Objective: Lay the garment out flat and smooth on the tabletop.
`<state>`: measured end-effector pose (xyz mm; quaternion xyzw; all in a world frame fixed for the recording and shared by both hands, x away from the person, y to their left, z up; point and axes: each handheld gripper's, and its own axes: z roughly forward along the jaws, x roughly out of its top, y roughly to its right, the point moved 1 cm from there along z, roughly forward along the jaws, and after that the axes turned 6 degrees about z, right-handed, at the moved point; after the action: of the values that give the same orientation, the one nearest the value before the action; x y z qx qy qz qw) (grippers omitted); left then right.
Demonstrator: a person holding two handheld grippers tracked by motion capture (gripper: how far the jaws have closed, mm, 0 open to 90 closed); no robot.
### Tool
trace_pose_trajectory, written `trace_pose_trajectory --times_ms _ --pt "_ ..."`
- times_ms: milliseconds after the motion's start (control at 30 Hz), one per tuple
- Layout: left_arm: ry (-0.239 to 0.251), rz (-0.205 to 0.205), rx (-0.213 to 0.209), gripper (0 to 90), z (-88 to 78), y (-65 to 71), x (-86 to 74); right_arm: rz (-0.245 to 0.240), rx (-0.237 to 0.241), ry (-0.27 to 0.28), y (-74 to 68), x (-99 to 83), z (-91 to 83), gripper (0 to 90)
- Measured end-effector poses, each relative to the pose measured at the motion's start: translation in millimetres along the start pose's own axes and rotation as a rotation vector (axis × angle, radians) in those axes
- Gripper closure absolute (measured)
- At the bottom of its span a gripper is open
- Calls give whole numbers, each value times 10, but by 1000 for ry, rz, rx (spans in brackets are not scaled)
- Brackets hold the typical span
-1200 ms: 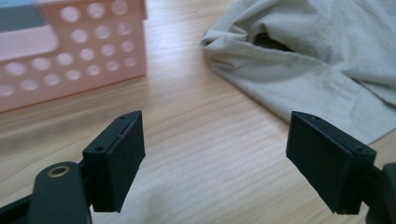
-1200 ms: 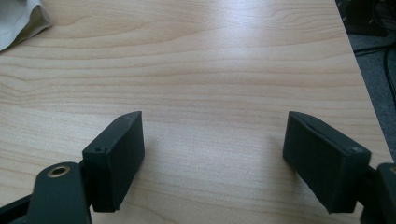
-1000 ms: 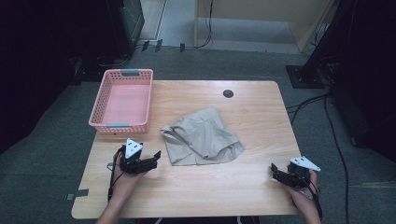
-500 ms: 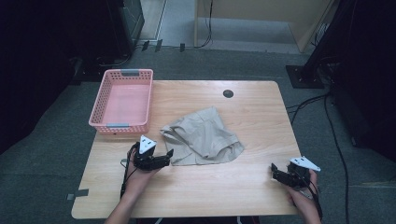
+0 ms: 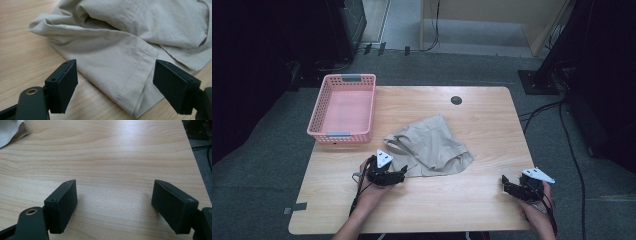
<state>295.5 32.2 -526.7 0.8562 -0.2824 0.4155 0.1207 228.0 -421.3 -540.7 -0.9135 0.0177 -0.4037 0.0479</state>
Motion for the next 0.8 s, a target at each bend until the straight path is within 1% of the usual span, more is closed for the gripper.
trace_pose_trajectory --times_ms 33,133,167,233,267,300,367,400,433,467,533,567,600,633,667,700,733,767,800 --pt "3 2 -3 246 5 17 -6 0 0 0 0 0 0 209" --pt "0 9 -10 247 17 56 -17 0 0 0 0 0 0 209" --pt "-3 19 -10 247 22 67 -21 0 0 0 0 0 0 209" --pt "-9 36 -5 255 37 93 -30 0 0 0 0 0 0 209" --pt "-9 36 -5 257 37 93 -30 0 1 0 0 0 0 209" --pt "-17 49 5 257 49 106 -35 0 1 0 0 0 0 209" --pt "-39 69 17 330 68 134 -44 -13 13 -2 -9 -2 0 207" --pt "-36 77 14 330 63 138 -44 -13 13 -2 -9 -2 0 207" --pt "-34 81 11 372 63 140 -44 -16 18 -5 -12 -2 0 204" --pt "-28 78 -13 407 60 136 -48 -18 18 -3 -10 -2 0 204" --pt "-27 78 -27 452 55 131 -49 -21 21 -4 -20 -9 -6 204" --pt "-27 78 -27 475 55 131 -49 -28 24 -3 -33 -17 -15 204" --pt "-23 76 -35 497 51 125 -52 -41 29 1 -50 -27 -29 247" --pt "-23 76 -35 507 51 125 -52 -41 29 1 -50 -27 -29 247" --pt "-24 79 -38 513 48 126 -52 -60 47 -9 -82 -26 -42 249" --pt "-24 79 -38 525 48 126 -52 -65 49 -10 -98 -22 -48 249" --pt "-22 82 -44 538 48 128 -53 -63 60 -5 -111 -15 -59 249" --pt "-22 82 -44 545 48 128 -53 -63 60 -5 -111 -15 -59 249" --pt "-19 79 -47 556 47 126 -53 -45 83 12 -121 7 -81 248"
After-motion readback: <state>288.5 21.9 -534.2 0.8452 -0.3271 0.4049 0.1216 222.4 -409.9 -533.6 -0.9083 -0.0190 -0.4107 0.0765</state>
